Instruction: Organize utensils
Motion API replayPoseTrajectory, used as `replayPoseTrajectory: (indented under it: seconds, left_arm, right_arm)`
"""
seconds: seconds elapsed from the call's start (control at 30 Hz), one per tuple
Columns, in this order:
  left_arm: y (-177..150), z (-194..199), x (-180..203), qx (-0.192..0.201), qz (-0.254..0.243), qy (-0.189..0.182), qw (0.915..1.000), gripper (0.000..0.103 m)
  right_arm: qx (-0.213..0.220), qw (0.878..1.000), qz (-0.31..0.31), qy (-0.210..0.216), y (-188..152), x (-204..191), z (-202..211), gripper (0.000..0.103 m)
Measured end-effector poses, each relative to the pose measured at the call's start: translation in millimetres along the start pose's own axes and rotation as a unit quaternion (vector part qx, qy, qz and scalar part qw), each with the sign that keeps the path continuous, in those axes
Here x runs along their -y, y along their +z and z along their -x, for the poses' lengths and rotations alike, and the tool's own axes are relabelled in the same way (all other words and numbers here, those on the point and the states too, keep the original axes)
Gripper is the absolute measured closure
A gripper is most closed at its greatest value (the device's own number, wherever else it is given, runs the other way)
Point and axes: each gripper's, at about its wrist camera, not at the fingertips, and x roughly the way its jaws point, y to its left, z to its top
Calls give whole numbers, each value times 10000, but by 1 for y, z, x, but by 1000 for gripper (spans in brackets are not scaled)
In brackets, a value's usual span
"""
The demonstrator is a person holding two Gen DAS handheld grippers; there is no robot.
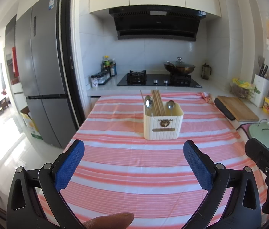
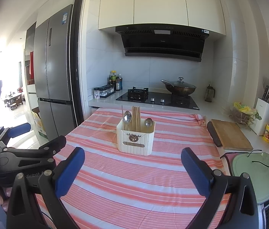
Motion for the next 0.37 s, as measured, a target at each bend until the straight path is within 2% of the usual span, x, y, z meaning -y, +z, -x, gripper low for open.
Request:
replayPoseTrajectory:
  seconds: [0.37]
  left_arm:
    - [-6,0,-8,32,187,-23,9998,0]
  right_arm:
    - [-95,9999,-23,-78,-2,-1,-6,0]
